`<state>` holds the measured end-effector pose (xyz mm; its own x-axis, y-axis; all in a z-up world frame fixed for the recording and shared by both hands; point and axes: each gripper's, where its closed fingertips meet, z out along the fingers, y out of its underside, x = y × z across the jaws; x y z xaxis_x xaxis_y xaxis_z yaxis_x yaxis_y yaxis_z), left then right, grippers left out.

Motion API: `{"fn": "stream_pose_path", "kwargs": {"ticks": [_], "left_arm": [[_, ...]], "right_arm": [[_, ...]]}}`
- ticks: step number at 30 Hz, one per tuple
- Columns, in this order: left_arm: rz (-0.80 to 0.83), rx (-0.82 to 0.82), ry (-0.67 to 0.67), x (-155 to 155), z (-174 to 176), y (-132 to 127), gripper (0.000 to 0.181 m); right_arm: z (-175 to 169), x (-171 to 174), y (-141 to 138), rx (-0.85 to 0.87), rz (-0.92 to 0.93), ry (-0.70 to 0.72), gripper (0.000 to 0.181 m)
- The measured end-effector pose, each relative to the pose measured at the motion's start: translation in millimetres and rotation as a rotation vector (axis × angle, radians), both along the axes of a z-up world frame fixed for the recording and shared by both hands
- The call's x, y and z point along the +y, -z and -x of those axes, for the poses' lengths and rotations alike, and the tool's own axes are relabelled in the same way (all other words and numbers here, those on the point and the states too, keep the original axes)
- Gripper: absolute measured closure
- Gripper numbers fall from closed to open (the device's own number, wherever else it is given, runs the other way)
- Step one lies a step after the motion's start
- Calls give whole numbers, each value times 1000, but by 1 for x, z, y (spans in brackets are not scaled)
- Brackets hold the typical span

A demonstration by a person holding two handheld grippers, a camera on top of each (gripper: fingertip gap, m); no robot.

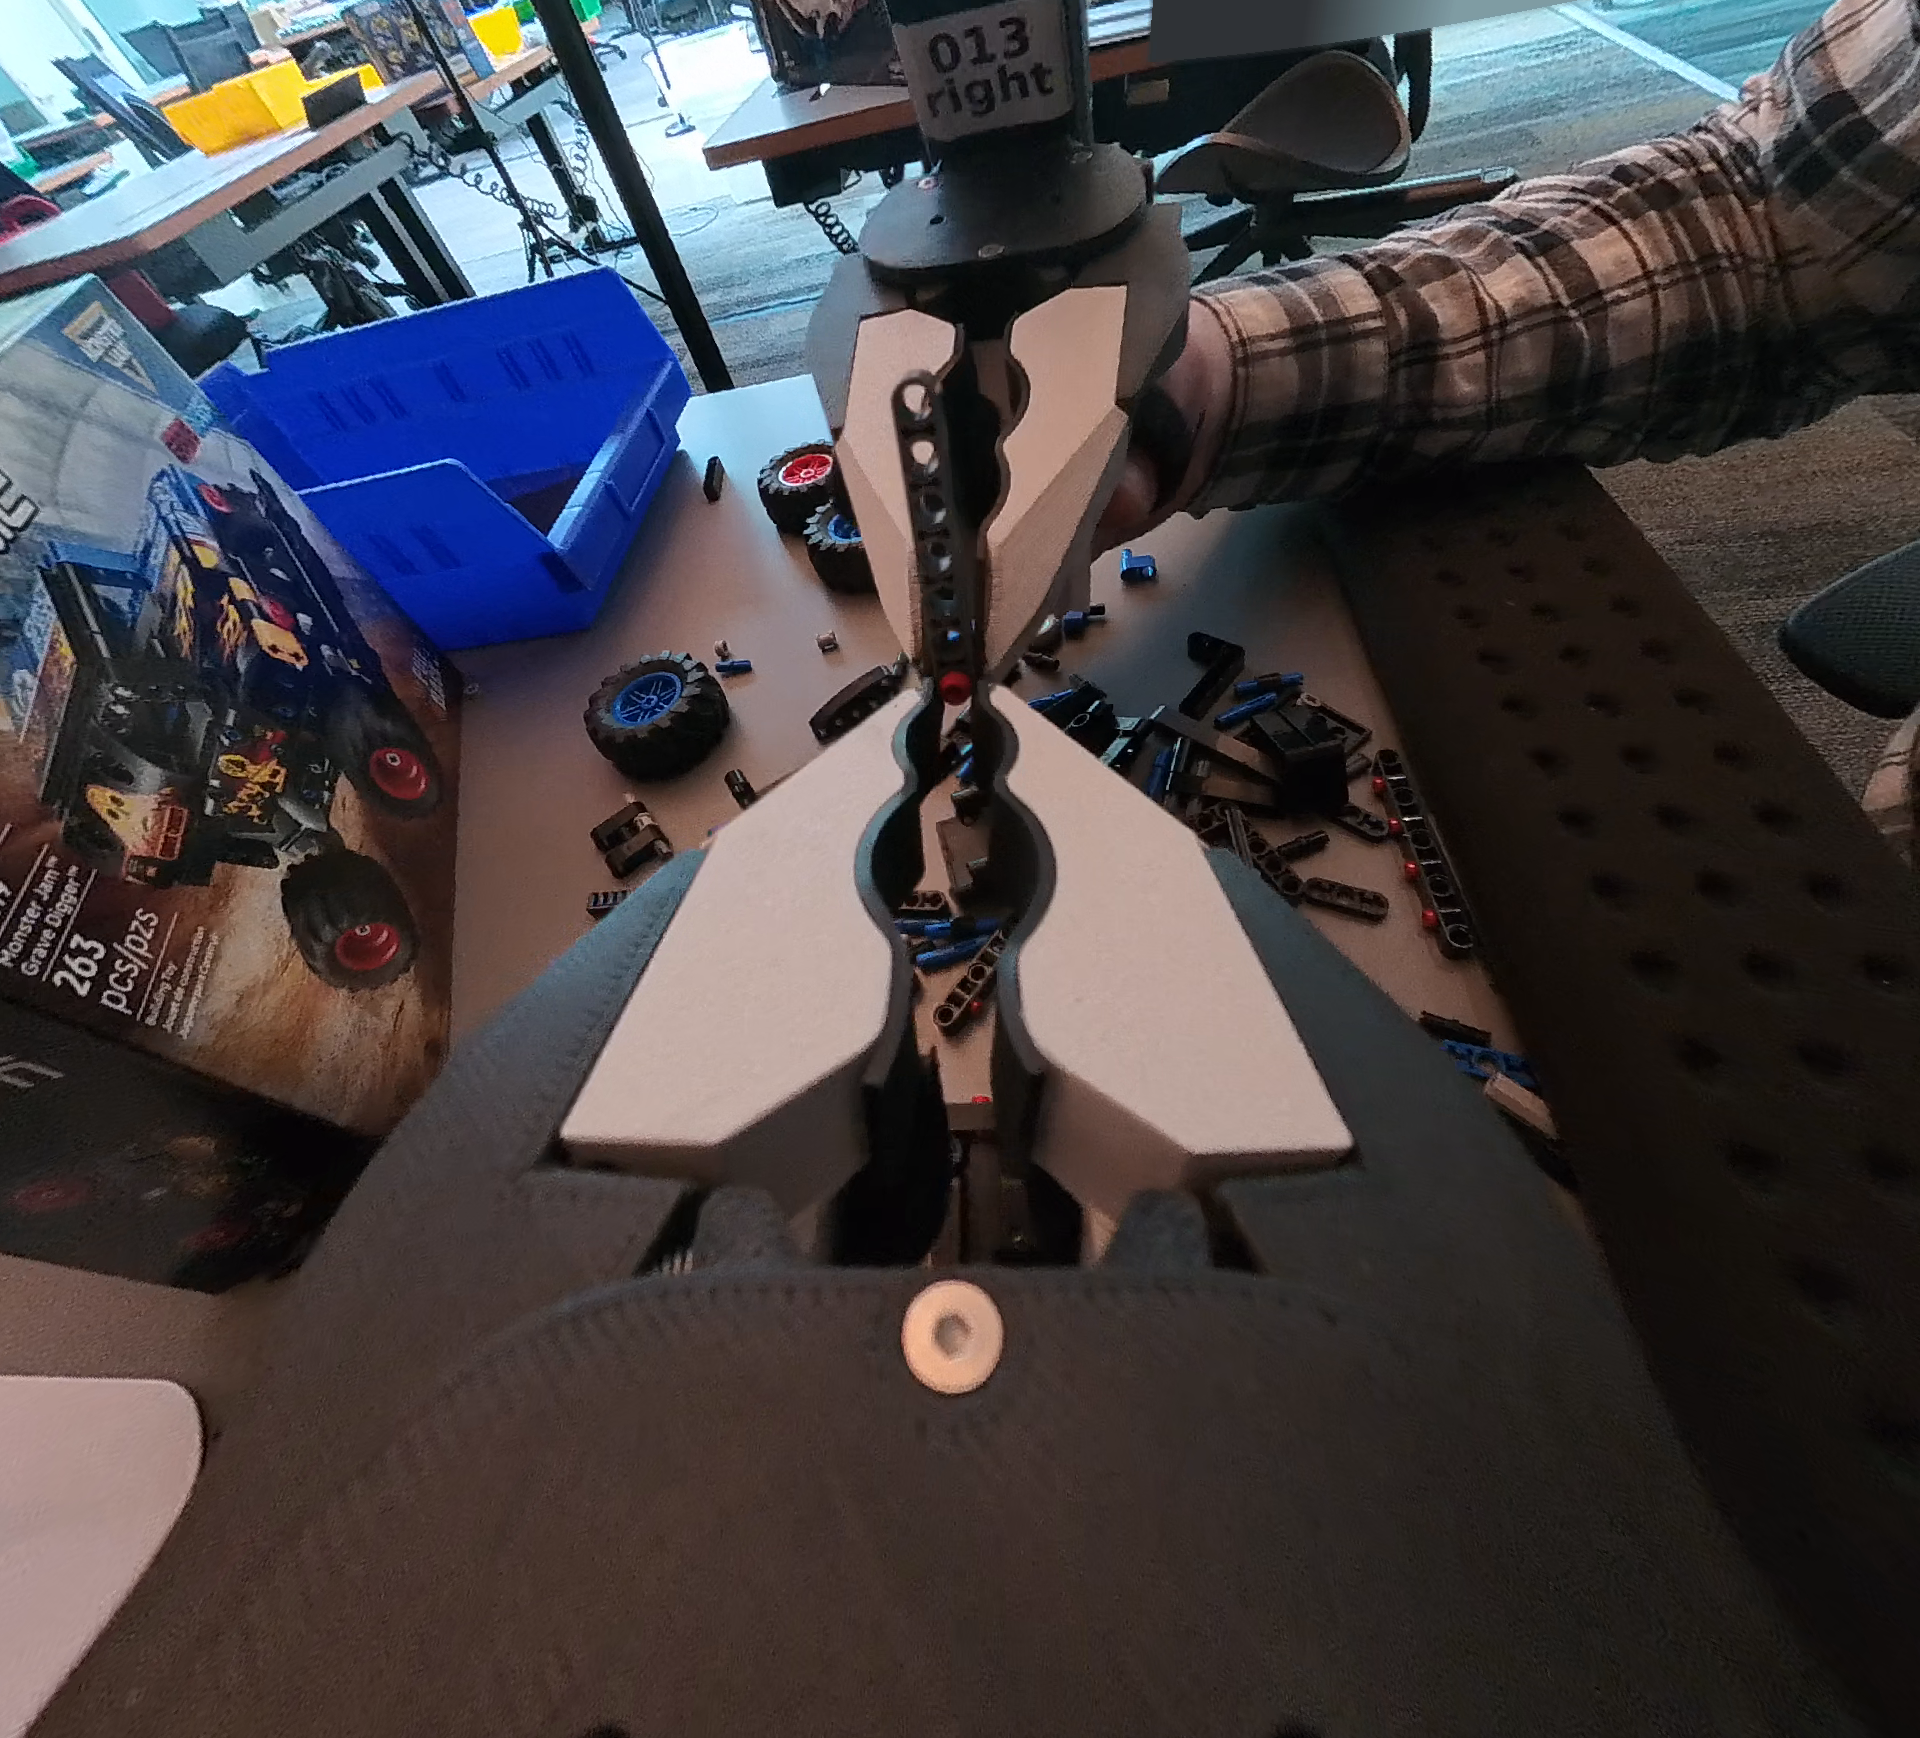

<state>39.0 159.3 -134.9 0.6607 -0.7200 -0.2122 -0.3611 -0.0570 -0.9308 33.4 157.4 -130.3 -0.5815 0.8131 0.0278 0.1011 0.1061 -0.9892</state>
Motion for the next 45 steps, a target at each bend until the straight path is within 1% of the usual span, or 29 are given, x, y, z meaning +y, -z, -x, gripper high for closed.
{"fn": "stream_pose_path", "kwargs": {"ticks": [10, 17, 22, 24, 26, 29, 34, 36, 37, 39, 40, 43, 45], "left_arm": [[53, 34, 42, -6, -3, 9, 178], [84, 121, 95, -15, -8, 20, 180], [140, 49, 172, -24, -13, 22, 181], [133, 34, 137, -19, -10, 20, 181], [114, 52, 64, -9, -6, 19, 181], [89, 85, 6, -2, -2, 20, 181], [43, 98, -1, -1, -1, 16, 181], [22, 100, -13, 1, -2, 13, 171], [23, 98, -8, 0, -3, 13, 171], [28, 124, -6, 0, -4, 17, 174], [25, 151, -8, 0, -4, 21, 181], [11, 134, -7, 0, -3, 17, 181], [-13, 154, -17, 1, -2, 16, 181]], "right_arm": [[-3, -6, 9, -9, -128, -10, 176], [-8, -13, 19, -18, -245, -46, 177], [-13, -22, 22, -30, -246, -105, 177], [-12, -18, 19, -22, -239, -80, 177], [-9, -9, 18, -22, -234, -34, 177], [-5, -1, 18, -28, -229, 11, 177], [-4, 1, 16, -28, -195, 10, 177], [-5, 0, 15, -25, -193, 8, 177], [-5, 0, 16, -28, -198, 8, 177], [-4, -1, 17, -30, -197, 5, 177], [-5, -1, 17, -29, -195, 2, 177], [-5, -1, 14, -22, -183, 0, 177], [-5, 0, 14, -23, -185, 6, 177]]}}
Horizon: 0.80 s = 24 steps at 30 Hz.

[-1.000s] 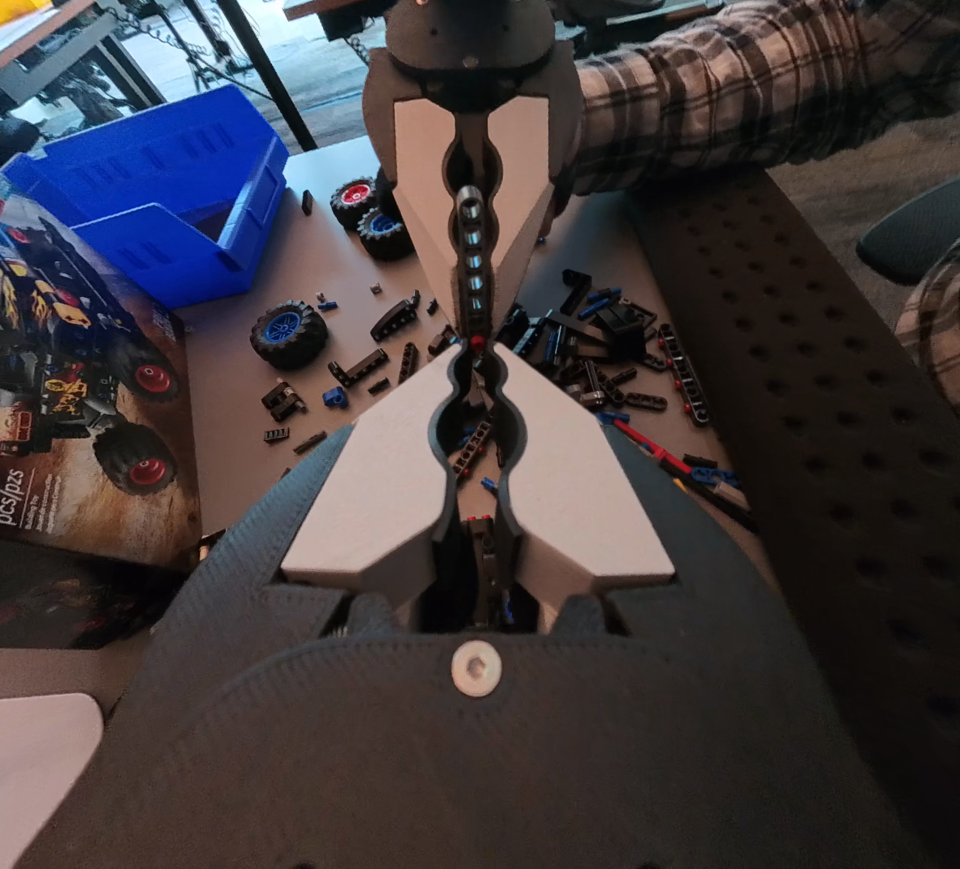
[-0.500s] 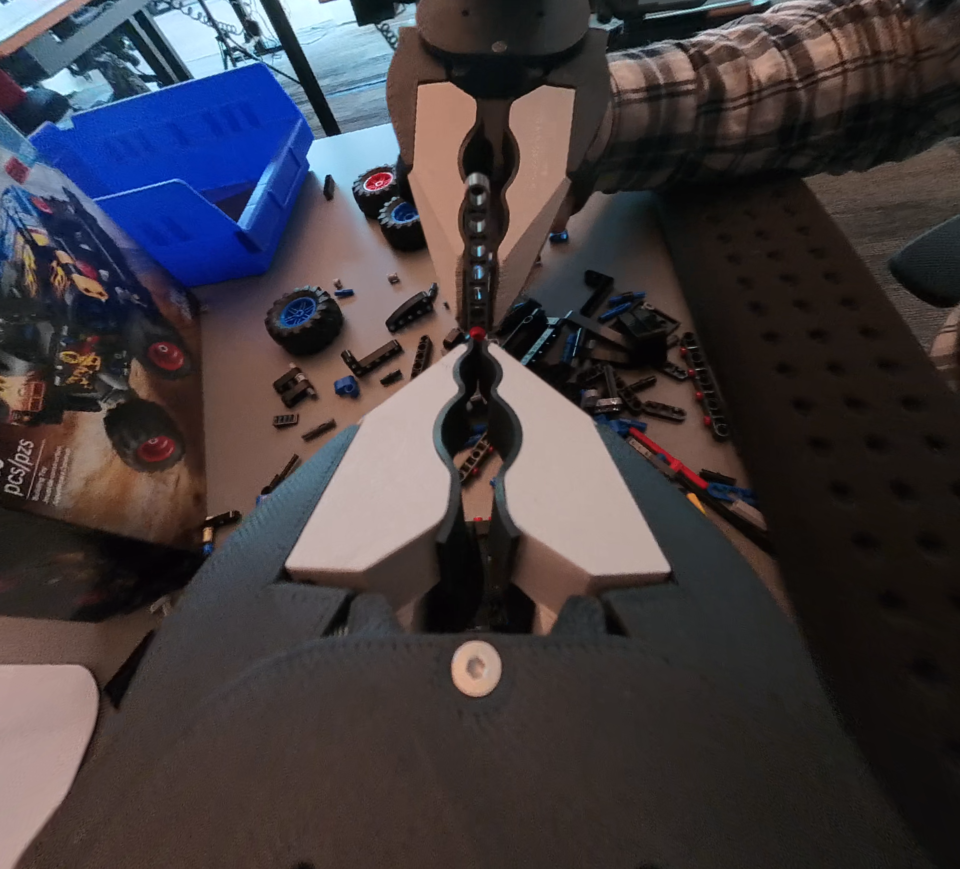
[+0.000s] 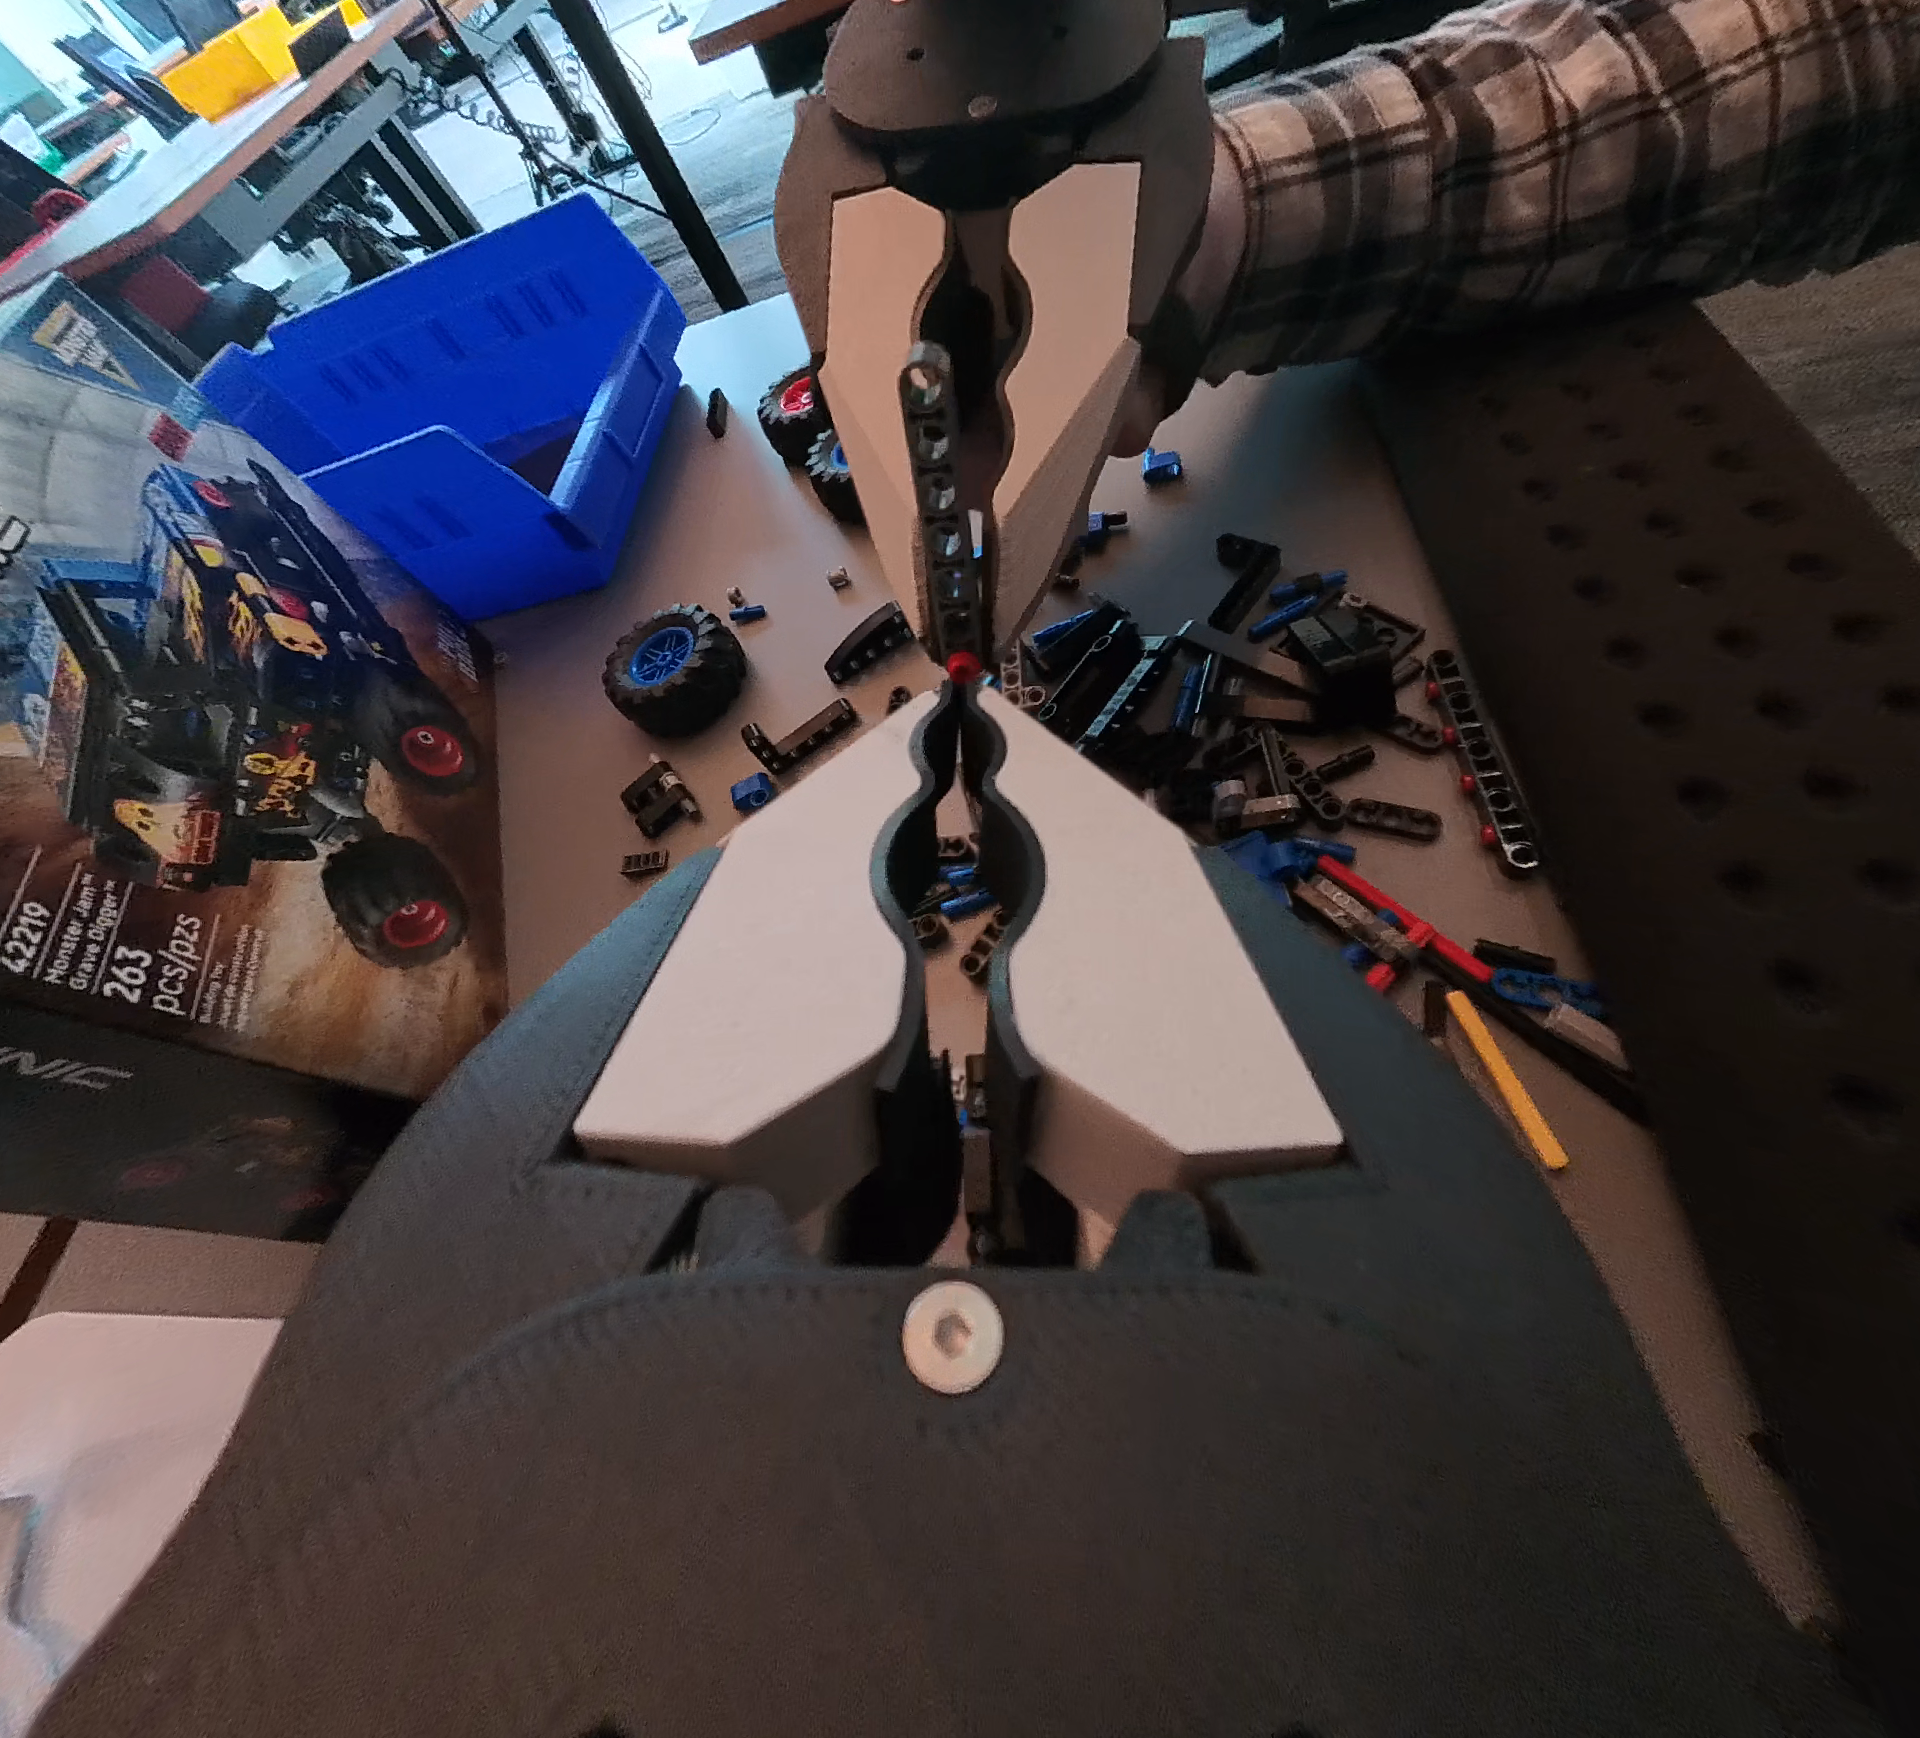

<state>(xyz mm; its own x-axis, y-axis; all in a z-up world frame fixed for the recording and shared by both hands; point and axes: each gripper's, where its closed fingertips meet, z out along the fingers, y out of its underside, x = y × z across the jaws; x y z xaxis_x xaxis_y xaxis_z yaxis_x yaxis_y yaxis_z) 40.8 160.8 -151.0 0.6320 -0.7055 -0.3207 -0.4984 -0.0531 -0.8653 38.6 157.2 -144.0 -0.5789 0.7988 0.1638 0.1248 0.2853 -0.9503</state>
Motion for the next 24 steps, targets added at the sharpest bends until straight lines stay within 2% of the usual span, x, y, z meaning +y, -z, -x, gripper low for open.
{"fn": "stream_pose_path", "kwargs": {"ticks": [4, 8, 24], "left_arm": [[-1, -3, -2, 0, -1, -1, 181], [-13, -13, 13, -2, -3, -4, 172], [-19, -5, 11, -2, -2, -4, 178]], "right_arm": [[0, 0, 0, 0, 0, 1, 177], [0, 0, 2, -8, -7, 0, 177], [0, 0, 2, -5, 11, -5, 177]]}}
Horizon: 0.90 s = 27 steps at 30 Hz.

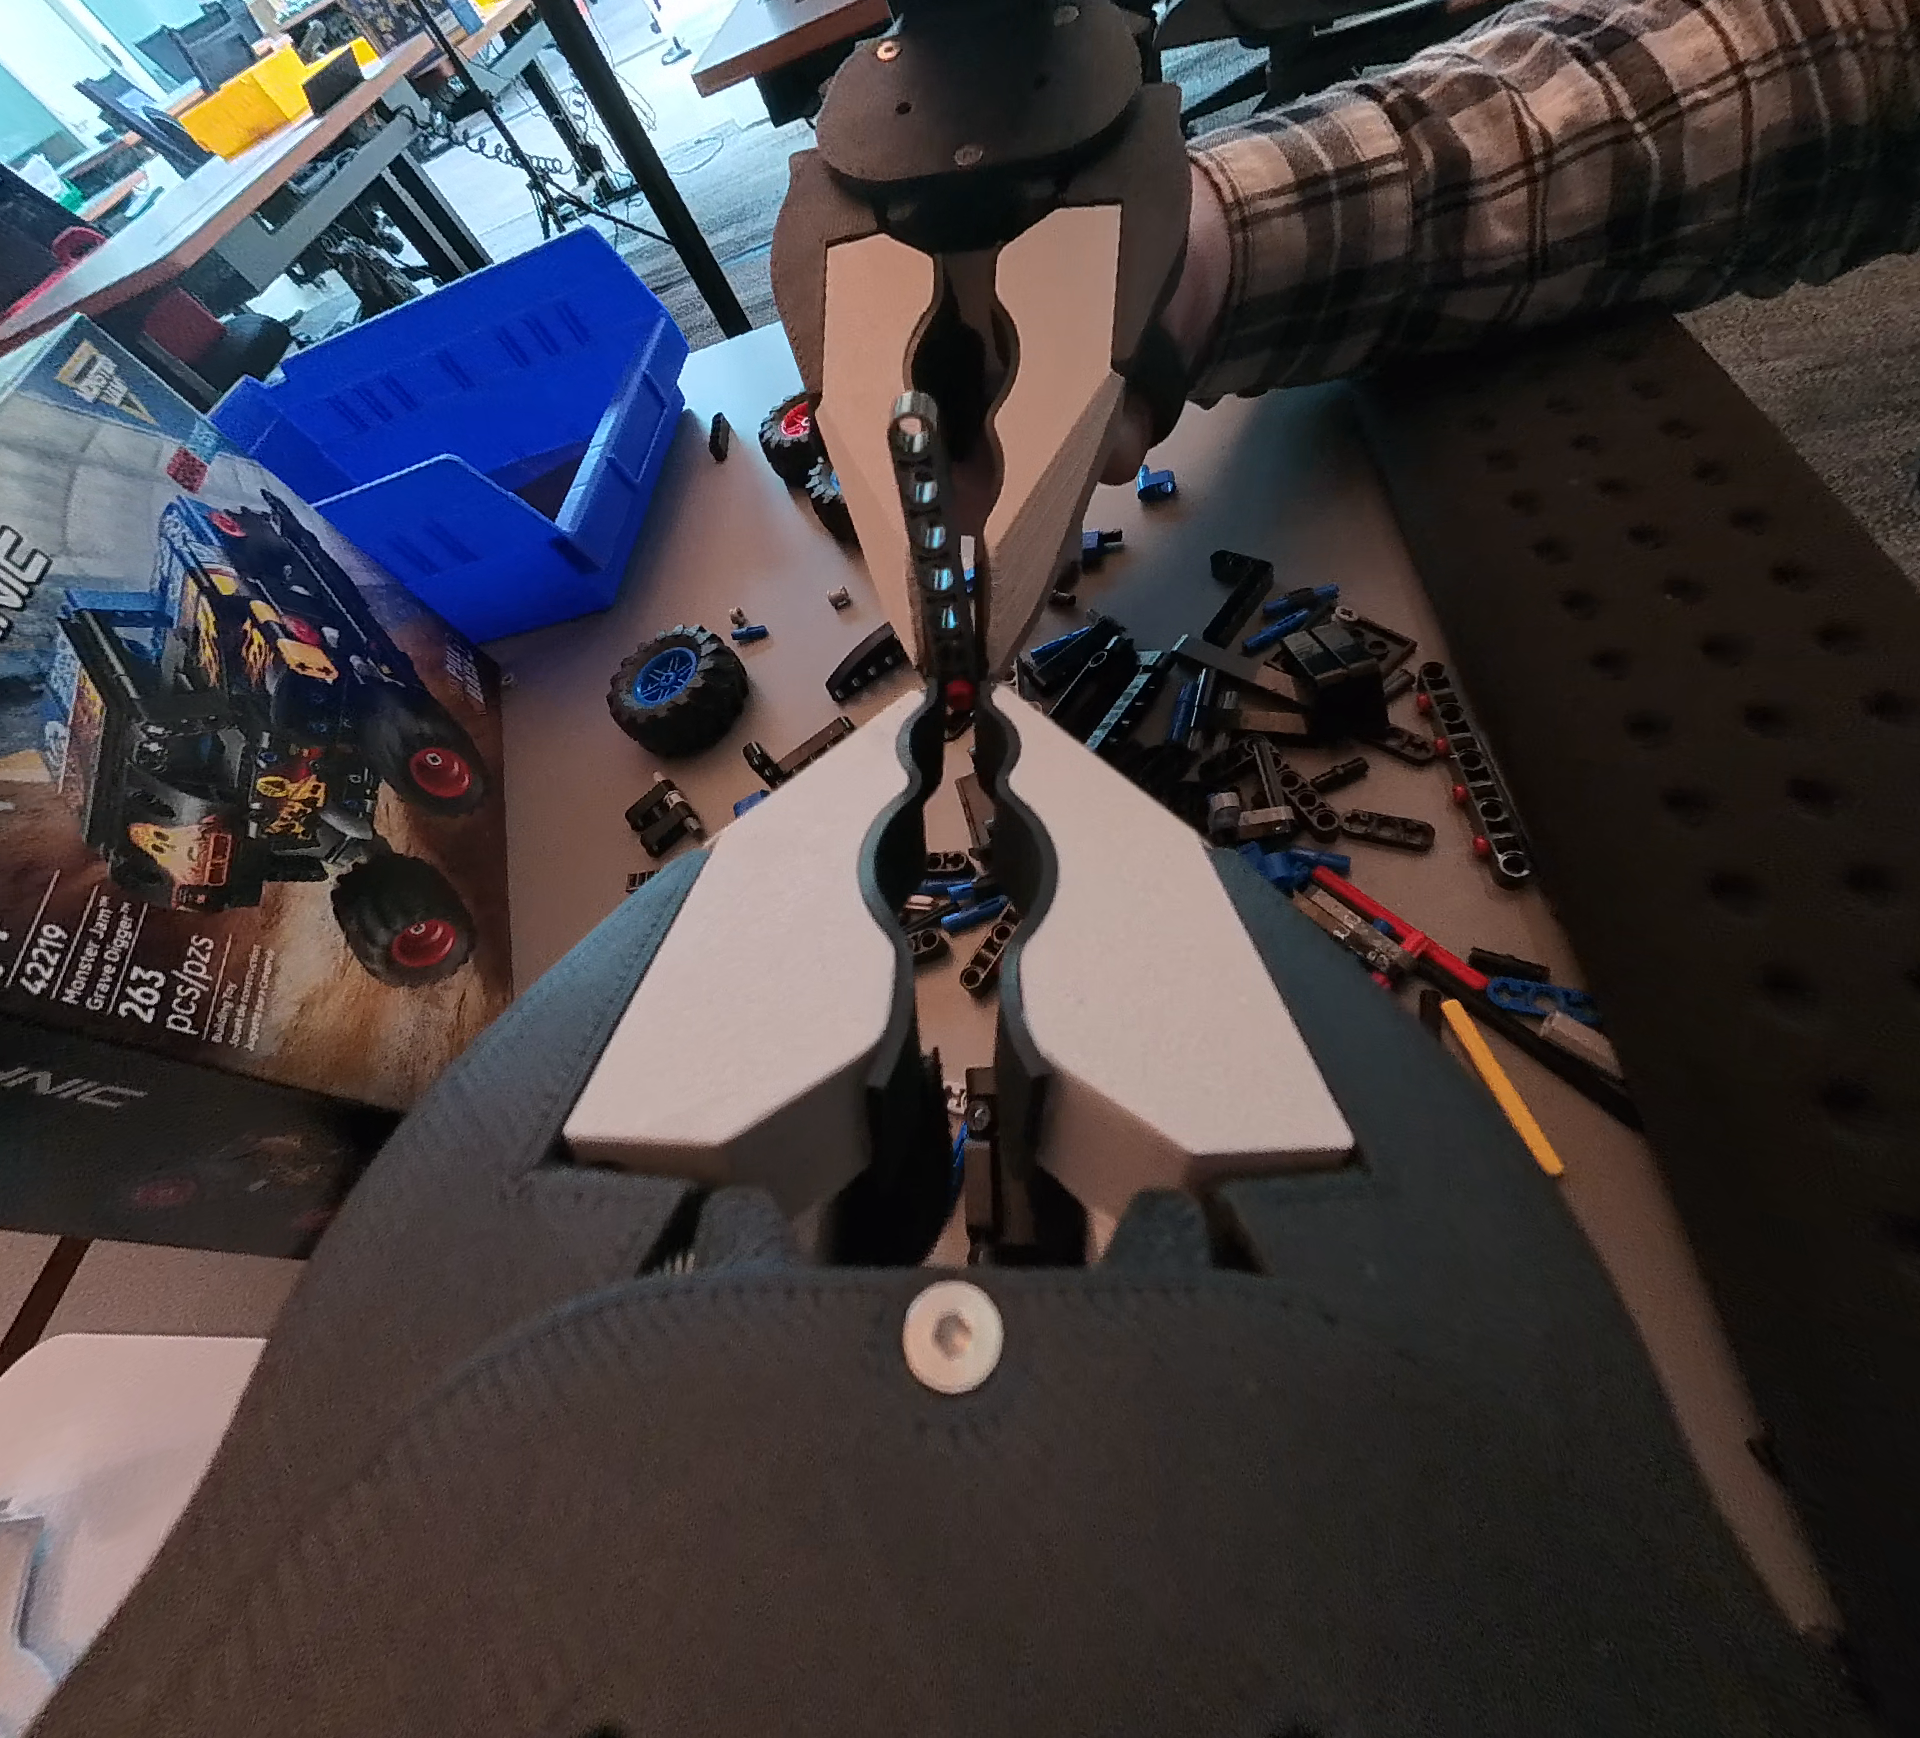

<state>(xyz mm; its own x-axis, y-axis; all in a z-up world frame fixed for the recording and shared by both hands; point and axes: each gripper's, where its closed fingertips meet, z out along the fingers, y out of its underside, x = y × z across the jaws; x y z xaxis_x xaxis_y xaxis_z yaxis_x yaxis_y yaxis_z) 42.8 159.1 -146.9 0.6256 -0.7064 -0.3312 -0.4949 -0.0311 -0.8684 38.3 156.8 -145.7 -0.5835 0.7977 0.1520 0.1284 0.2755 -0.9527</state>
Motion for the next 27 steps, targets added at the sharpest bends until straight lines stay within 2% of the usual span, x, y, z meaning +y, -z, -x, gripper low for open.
{"fn": "stream_pose_path", "kwargs": {"ticks": [8, 17, 20, 22, 24, 26, 27], "left_arm": [[-14, -5, -10, 0, 1, -3, 180], [2, -180, -13, 2, 0, -17, 181], [-61, -347, -32, -3, 20, -55, 181], [-32, -240, -62, 1, 26, -34, 180], [71, -201, 17, -6, 16, -12, 180], [105, -28, -4, -6, 21, 10, 180], [175, 10, 16, -11, 19, 24, 179]], "right_arm": [[0, 1, -1, 3, -12, 13, 177], [-2, 4, -12, 44, 30, 18, 177], [-3, 13, -6, 27, 1, 44, 177], [-2, 9, -11, 41, 48, 27, 177], [-1, 11, -3, 2, 24, 37, 177], [-1, 18, 1, -13, 9, 62, 177], [-1, 21, 1, -16, 3, 69, 176]]}}
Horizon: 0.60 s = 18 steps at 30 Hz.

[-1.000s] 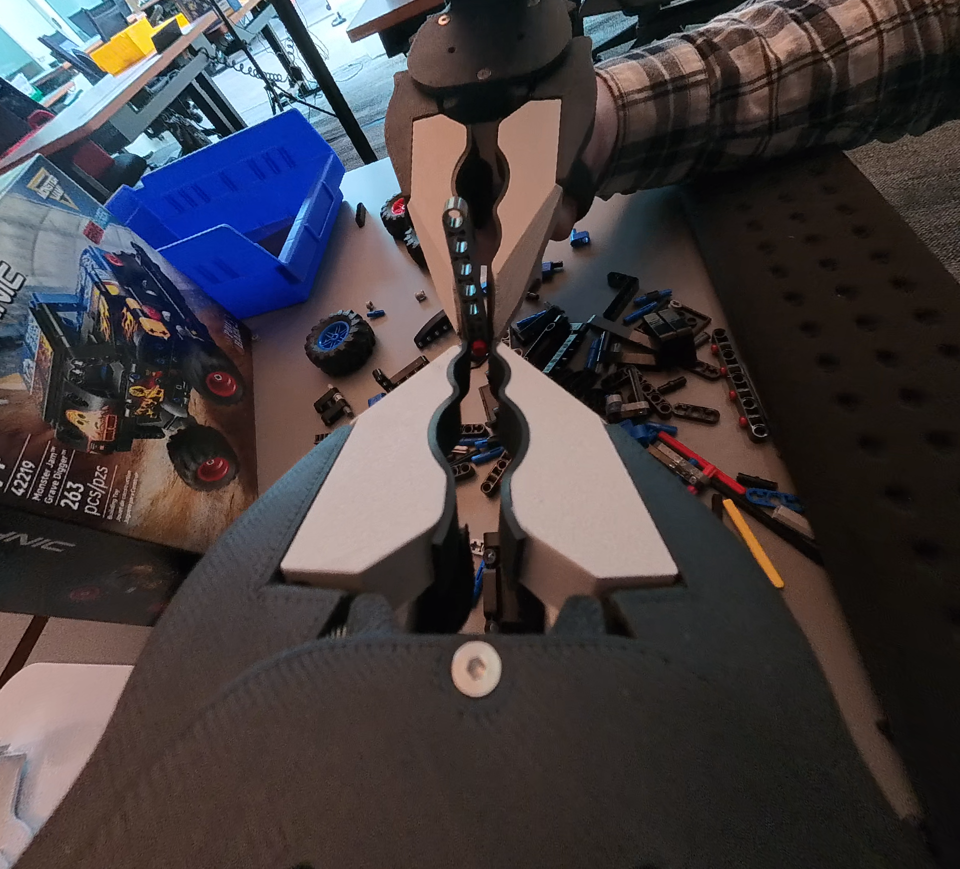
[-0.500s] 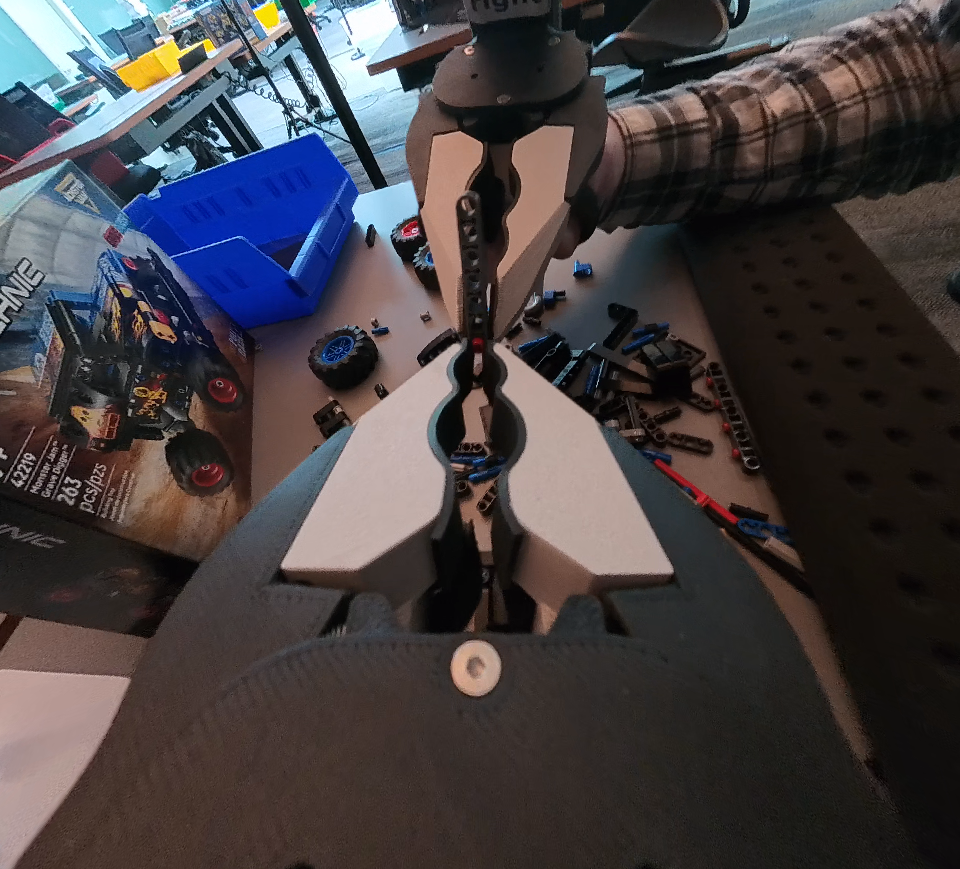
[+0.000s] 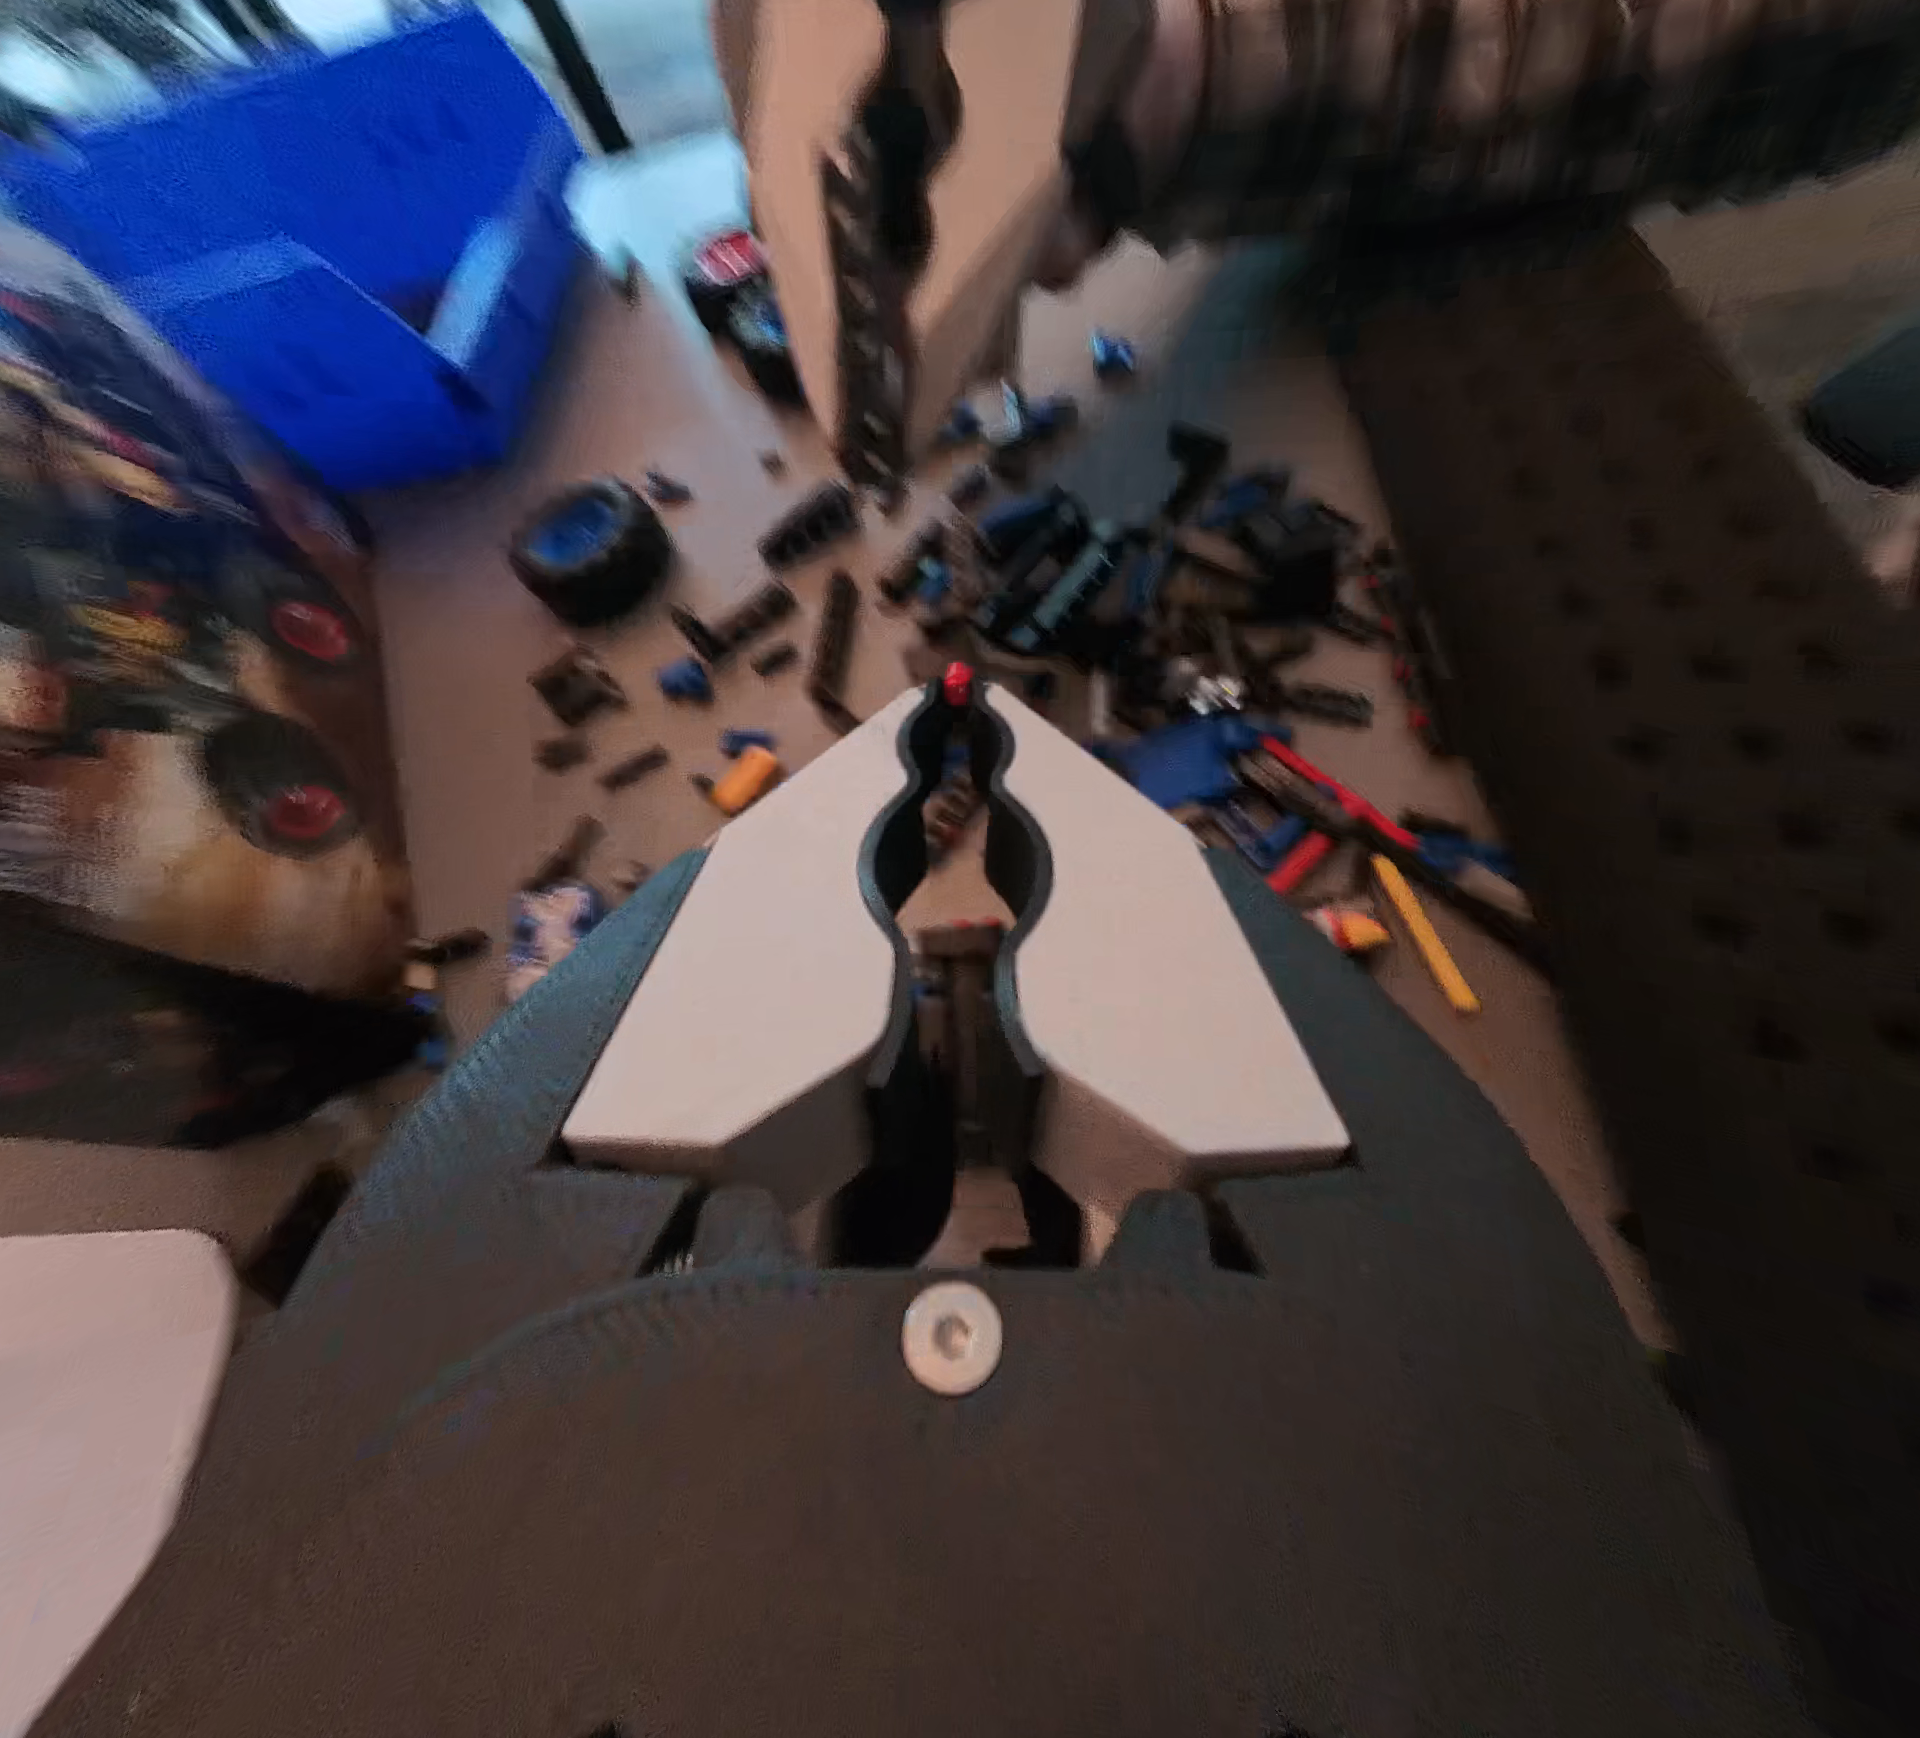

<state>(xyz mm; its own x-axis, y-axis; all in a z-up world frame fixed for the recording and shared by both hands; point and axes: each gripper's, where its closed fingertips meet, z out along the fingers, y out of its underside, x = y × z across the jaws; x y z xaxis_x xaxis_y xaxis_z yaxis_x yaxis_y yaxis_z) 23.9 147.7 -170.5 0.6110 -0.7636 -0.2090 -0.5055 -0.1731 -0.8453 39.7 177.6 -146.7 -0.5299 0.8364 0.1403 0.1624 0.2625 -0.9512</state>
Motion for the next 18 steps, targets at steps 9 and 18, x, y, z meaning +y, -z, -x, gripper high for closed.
{"fn": "stream_pose_path", "kwargs": {"ticks": [9, 18], "left_arm": [[186, 197, 17, -13, 7, 55, 160], [151, 220, -35, -4, 17, 53, 157]], "right_arm": [[-4, 2, 47, -232, -74, -17, 176], [-2, -1, 72, -345, -128, -12, 176]]}}
